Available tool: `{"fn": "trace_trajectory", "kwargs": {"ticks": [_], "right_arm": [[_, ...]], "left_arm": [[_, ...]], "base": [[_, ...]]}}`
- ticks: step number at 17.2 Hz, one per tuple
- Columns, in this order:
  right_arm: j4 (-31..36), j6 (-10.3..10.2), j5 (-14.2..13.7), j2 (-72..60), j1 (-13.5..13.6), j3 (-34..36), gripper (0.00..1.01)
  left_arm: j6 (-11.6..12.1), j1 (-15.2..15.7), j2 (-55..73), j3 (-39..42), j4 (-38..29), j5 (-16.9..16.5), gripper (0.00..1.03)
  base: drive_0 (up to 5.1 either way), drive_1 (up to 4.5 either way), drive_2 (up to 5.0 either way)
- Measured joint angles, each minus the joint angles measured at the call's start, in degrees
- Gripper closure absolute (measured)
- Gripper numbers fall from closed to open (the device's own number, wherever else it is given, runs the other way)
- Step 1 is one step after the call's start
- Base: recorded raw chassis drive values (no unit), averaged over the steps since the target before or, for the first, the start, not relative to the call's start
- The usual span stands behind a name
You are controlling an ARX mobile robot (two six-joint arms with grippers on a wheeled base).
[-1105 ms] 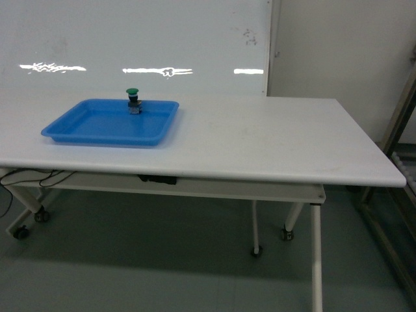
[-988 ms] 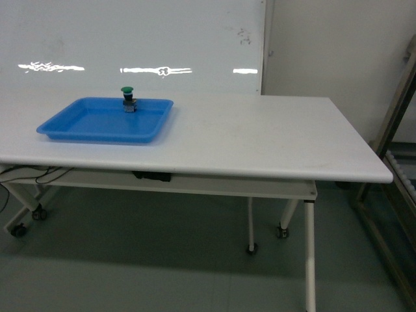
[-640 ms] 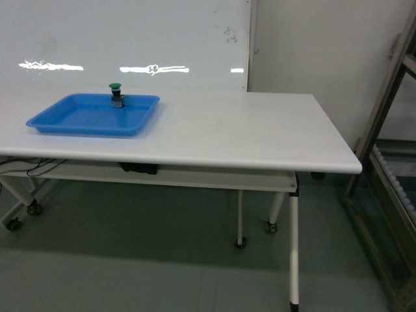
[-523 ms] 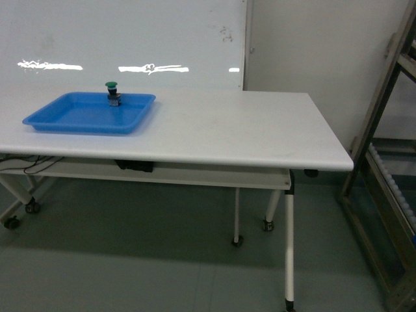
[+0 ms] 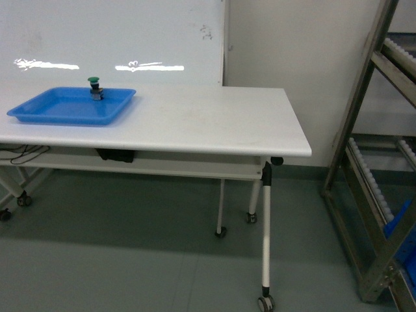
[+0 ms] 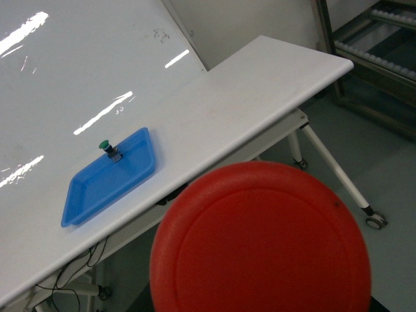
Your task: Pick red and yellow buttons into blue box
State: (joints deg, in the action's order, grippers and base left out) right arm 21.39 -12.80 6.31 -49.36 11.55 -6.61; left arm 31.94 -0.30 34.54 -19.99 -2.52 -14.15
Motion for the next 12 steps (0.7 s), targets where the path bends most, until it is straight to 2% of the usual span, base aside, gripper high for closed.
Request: {"fn": "trace_trajectory", "kwargs": {"ticks": [5,12], "right_arm": [[0.02,0.00,0.00,0.00,0.00,0.00,0.74],[-0.04,0.00,0.00,0.00,0.00,0.00,0.74]], "left_arm": [[0.00,0.00,0.00,0.00,-0.07,-0.02,0.78],[0.00,0.00,-0.04,0.00,-0.07,-0.02,0.78]], "base": [[4.6,-3.28,-1.1],[4.3,-1.89,-1.9]]}}
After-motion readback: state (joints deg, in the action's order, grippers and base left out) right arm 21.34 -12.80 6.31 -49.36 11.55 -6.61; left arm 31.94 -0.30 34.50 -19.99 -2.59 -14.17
